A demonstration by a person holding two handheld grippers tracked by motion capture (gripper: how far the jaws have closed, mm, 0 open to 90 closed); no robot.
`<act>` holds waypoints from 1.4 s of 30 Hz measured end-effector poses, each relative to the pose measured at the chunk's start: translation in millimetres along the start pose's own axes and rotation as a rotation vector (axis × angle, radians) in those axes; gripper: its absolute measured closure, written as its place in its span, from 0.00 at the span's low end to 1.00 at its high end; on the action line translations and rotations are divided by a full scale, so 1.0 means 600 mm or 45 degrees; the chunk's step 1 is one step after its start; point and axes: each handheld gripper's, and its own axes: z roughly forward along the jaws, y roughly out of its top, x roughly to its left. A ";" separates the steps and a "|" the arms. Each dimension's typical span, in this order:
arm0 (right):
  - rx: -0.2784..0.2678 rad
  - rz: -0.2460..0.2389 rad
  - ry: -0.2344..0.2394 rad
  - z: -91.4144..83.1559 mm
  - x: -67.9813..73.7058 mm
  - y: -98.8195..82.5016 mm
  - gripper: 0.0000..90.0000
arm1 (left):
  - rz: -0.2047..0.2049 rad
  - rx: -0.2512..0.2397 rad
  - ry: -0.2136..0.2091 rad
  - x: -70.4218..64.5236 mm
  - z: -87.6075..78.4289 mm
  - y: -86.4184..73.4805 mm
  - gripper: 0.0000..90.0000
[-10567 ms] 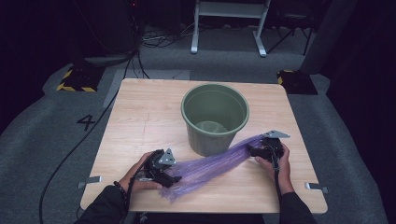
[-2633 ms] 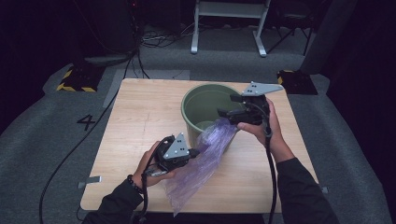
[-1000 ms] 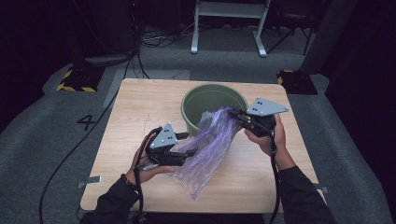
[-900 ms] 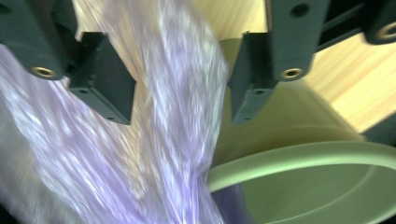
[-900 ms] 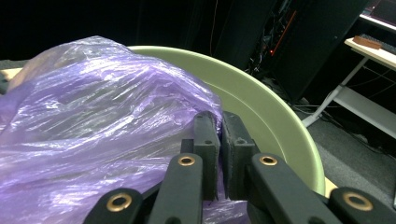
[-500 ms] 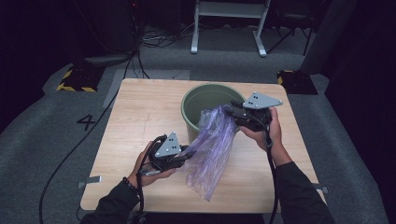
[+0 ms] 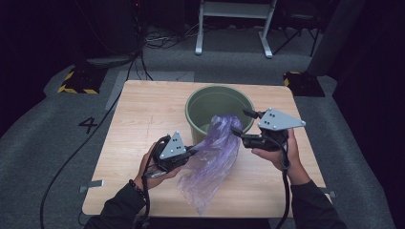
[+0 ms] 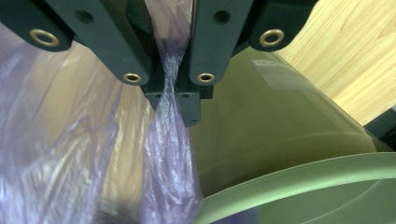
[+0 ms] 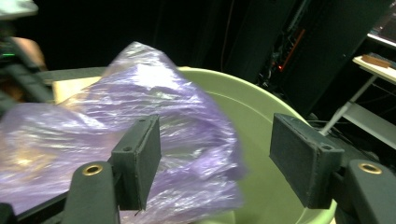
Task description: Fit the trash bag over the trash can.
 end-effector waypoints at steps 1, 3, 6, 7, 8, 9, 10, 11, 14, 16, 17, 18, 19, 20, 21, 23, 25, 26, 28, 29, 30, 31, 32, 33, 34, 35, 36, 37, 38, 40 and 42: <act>-0.008 -0.005 0.011 -0.006 0.006 -0.001 0.37 | -0.004 0.000 0.004 0.000 -0.001 0.000 0.98; -0.012 -0.006 0.023 -0.010 0.010 -0.002 0.37 | -0.010 0.001 0.004 0.001 -0.001 -0.001 0.98; -0.018 -0.025 0.069 -0.026 0.029 -0.010 0.36 | -0.009 0.009 0.012 0.003 -0.002 -0.001 0.99; -0.012 -0.035 0.065 -0.029 0.033 -0.013 0.35 | -0.009 0.010 0.018 0.003 -0.002 -0.001 0.99; -0.012 -0.041 0.064 -0.031 0.036 -0.016 0.34 | -0.009 0.008 0.020 0.004 -0.002 -0.001 0.99; -0.012 -0.041 0.064 -0.031 0.036 -0.016 0.34 | -0.009 0.008 0.020 0.004 -0.002 -0.001 0.99; -0.019 -0.027 0.080 -0.035 0.040 -0.025 0.34 | -0.013 0.009 0.020 0.005 -0.002 -0.002 0.99; -0.017 -0.020 0.084 -0.036 0.043 -0.029 0.33 | -0.013 0.009 0.020 0.005 -0.002 -0.002 0.99; -0.020 -0.019 0.096 -0.039 0.053 -0.040 0.33 | -0.021 0.007 0.022 0.007 -0.002 -0.002 0.99; -0.020 -0.091 0.025 -0.037 0.066 -0.044 0.37 | -0.017 0.009 0.021 0.008 -0.001 -0.002 0.99; -0.020 -0.091 0.025 -0.037 0.066 -0.044 0.37 | -0.017 0.009 0.021 0.008 -0.001 -0.002 0.99; -0.023 -0.134 -0.007 -0.031 0.078 -0.048 0.46 | -0.009 0.011 0.032 0.008 0.000 -0.002 0.99; -0.016 -0.142 -0.008 -0.027 0.081 -0.051 0.51 | -0.013 0.009 0.031 0.008 0.001 -0.003 0.99; -0.009 -0.150 -0.013 -0.022 0.083 -0.054 0.54 | -0.013 0.009 0.031 0.008 0.001 -0.003 0.99; 0.004 -0.156 -0.024 -0.017 0.085 -0.056 0.63 | -0.025 0.008 0.030 0.010 0.002 -0.004 0.99; 0.012 -0.162 -0.025 -0.015 0.084 -0.058 0.68 | -0.024 0.003 0.031 0.011 0.001 -0.005 0.99; 0.031 -0.153 -0.093 -0.012 0.081 -0.062 0.83 | -0.030 -0.010 0.032 0.014 -0.004 -0.006 0.99; 0.038 -0.154 -0.125 -0.015 0.079 -0.062 0.86 | -0.028 -0.010 0.035 0.015 -0.006 -0.006 0.99; 0.013 -0.123 -0.154 -0.021 0.073 -0.064 0.91 | -0.034 -0.014 0.037 0.017 -0.007 -0.007 0.99; -0.001 -0.100 -0.166 -0.024 0.068 -0.065 0.94 | -0.043 -0.023 0.042 0.021 -0.009 -0.009 0.99; -0.004 -0.088 -0.180 -0.026 0.064 -0.066 0.96 | -0.048 -0.026 0.042 0.022 -0.010 -0.009 0.99; -0.004 -0.076 -0.189 -0.027 0.059 -0.068 0.97 | -0.053 -0.030 0.042 0.023 -0.011 -0.010 0.99; -0.002 -0.061 -0.189 -0.027 0.054 -0.070 0.98 | -0.056 -0.033 0.047 0.024 -0.011 -0.011 0.99; -0.006 -0.042 -0.190 -0.028 0.048 -0.072 0.98 | -0.058 -0.037 0.052 0.025 -0.012 -0.011 0.99; -0.008 -0.023 -0.194 -0.029 0.043 -0.075 0.98 | -0.061 -0.040 0.053 0.026 -0.013 -0.012 0.99; -0.011 -0.006 -0.197 -0.030 0.037 -0.077 0.98 | -0.061 -0.041 0.056 0.027 -0.014 -0.012 0.99; -0.013 0.014 -0.200 -0.031 0.032 -0.079 0.99 | -0.067 -0.043 0.058 0.028 -0.014 -0.013 0.99; -0.013 0.014 -0.200 -0.031 0.032 -0.079 0.99 | -0.067 -0.043 0.058 0.028 -0.014 -0.013 0.99; -0.011 0.024 -0.223 -0.032 0.021 -0.083 1.00 | -0.066 -0.039 0.064 0.031 -0.013 -0.015 0.99; -0.015 0.036 -0.224 -0.032 0.012 -0.086 1.00 | -0.076 -0.044 0.069 0.033 -0.013 -0.016 0.99; -0.012 0.041 -0.244 -0.031 0.003 -0.088 1.00 | -0.076 -0.045 0.069 0.035 -0.013 -0.017 0.99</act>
